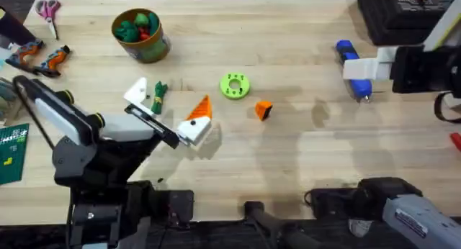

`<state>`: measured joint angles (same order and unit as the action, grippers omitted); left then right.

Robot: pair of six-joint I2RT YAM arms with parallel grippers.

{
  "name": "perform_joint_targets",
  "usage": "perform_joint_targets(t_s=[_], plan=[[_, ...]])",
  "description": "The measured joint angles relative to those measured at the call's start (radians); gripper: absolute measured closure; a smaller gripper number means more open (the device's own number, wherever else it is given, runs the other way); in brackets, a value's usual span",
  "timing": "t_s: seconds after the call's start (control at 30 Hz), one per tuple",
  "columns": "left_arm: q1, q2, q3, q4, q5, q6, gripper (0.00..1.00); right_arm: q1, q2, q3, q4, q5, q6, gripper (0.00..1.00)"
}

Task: Pick up the gripper from the table and insert it into the empty holder that is missing its gripper. Then pick up a screw, insert it into the mounting hole, and use the screwdriver to tighten it. Finally, clean up the table by picking up the vegetable and placing it into the bucket.

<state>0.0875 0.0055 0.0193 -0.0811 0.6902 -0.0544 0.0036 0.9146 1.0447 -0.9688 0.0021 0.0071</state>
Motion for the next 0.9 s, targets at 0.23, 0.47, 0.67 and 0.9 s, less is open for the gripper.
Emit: perform_joint_targets(t_s=[0.23,0.47,0.67,0.9], plan=[[-0.016,0.000,0.000,-0.009,0.134,0.013,0.015,0.000,0.000,0.000,0.000,0.000,0.000,0.008],[-0.071,0.000,0.000,-0.012,0.164,0.070,0.015,0.000,0.000,0.000,0.000,0.000,0.000,0.009],[-0.074,0.000,0.000,-0.013,0.175,0.084,0.015,0.000,0.000,0.000,0.000,0.000,0.000,0.008],[-0.074,0.000,0.000,-0.013,0.178,0.085,0.015,0.000,0.000,0.000,0.000,0.000,0.000,0.008]])
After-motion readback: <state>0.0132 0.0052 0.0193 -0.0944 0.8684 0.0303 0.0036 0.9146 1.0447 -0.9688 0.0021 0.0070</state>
